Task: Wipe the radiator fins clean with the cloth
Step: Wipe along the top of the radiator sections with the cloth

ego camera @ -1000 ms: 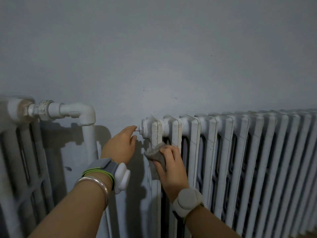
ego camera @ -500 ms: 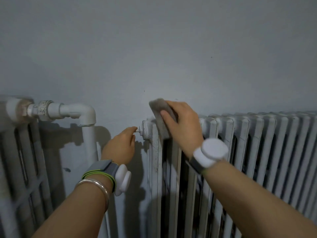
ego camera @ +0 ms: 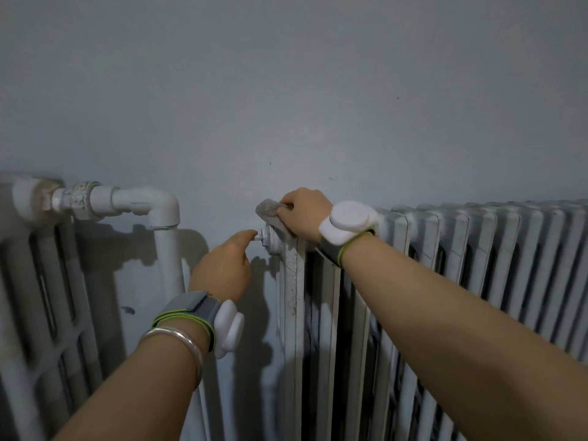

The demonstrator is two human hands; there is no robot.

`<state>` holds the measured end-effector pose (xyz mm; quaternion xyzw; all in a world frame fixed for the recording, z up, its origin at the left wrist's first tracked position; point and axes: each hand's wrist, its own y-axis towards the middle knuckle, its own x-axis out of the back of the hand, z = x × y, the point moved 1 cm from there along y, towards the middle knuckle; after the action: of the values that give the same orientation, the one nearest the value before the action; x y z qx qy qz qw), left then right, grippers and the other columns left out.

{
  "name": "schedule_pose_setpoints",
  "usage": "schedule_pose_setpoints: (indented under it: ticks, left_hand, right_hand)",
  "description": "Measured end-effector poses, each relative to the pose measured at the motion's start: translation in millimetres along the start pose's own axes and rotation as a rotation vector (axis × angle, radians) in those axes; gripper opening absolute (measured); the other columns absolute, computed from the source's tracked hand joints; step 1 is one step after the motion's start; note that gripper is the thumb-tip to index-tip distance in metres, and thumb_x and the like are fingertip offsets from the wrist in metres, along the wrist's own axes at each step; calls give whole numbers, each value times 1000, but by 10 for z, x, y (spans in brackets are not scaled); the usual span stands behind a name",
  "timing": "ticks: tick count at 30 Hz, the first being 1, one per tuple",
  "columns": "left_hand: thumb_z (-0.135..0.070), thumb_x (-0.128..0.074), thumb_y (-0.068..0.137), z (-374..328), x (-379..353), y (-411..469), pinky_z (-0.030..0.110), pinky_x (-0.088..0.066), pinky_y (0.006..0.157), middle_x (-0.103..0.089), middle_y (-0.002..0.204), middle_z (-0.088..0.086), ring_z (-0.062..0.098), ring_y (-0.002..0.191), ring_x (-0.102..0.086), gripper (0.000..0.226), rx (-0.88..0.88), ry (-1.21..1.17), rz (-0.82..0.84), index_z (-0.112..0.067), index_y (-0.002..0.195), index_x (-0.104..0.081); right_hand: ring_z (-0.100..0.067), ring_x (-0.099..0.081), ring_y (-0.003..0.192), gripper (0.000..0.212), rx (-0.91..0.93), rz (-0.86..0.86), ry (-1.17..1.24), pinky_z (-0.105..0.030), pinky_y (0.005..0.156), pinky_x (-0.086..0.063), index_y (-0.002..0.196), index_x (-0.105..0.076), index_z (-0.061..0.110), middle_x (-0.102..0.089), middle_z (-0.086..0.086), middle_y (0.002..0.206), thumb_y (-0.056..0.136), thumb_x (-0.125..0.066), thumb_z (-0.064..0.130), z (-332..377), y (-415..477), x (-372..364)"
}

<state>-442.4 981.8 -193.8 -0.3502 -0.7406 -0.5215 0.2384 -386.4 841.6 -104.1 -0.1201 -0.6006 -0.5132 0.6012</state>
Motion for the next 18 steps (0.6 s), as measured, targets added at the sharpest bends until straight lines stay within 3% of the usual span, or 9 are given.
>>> schedule_pose_setpoints:
  ticks: [3, 6, 9, 11, 12, 15, 18]
  left_hand:
    - [-6, -37, 92, 7, 1, 17, 39, -47, 83, -60, 126, 8, 32, 108, -58, 53, 7, -18, 12, -31, 139, -40]
    - [-3, -36, 91, 13, 14, 31, 38, -46, 85, -57, 130, 7, 29, 111, -59, 56, 0, -32, 27, -30, 140, -40]
    - [-1, -34, 88, 56, 18, 59, 37, -46, 83, -56, 133, 6, 26, 113, -59, 61, 1, -25, 39, -33, 139, -40]
    - [0, -34, 86, 81, 10, 70, 37, -46, 80, -59, 128, 8, 26, 113, -59, 63, 6, -27, 52, -35, 138, -41]
    - [0, -34, 86, 85, 7, 68, 37, -46, 80, -60, 126, 9, 26, 113, -59, 63, 8, -36, 52, -35, 138, -41]
    - [0, -36, 86, 99, -31, 59, 37, -46, 82, -59, 128, 8, 28, 113, -59, 62, 12, -33, 39, -35, 138, -41]
    - [-2, -36, 87, 128, -61, 55, 38, -48, 83, -53, 137, 5, 28, 111, -60, 61, -5, -30, 20, -36, 138, -40]
  right_hand:
    - [-30, -59, 91, 24, 78, -201, 53, -35, 76, -48, 95, -67, 11, -68, -10, 96, 95, -44, 20, -27, -263, -130]
    - [-32, -55, 99, 25, 186, -465, 161, -40, 89, -44, 112, -66, 11, -65, -11, 110, 94, -51, 17, -111, -517, -362]
    - [-28, -48, 115, 33, 212, -626, 286, -27, 103, -35, 124, -59, 11, -56, -9, 127, 91, -57, 13, -200, -719, -576]
    - [-23, -43, 122, 34, 193, -655, 349, -18, 103, -28, 124, -58, 13, -48, -8, 133, 90, -59, 11, -229, -808, -703]
    - [-21, -41, 124, 34, 183, -653, 377, -19, 104, -29, 123, -58, 14, -44, -7, 136, 90, -60, 10, -239, -840, -774]
    - [-25, -42, 126, 33, 187, -640, 406, -37, 103, -42, 121, -55, 18, -33, -5, 140, 89, -60, 9, -326, -910, -1042]
    - [-28, -41, 127, 35, 202, -601, 428, -44, 101, -43, 123, -52, 17, -28, -3, 141, 89, -58, 10, -429, -1004, -1334]
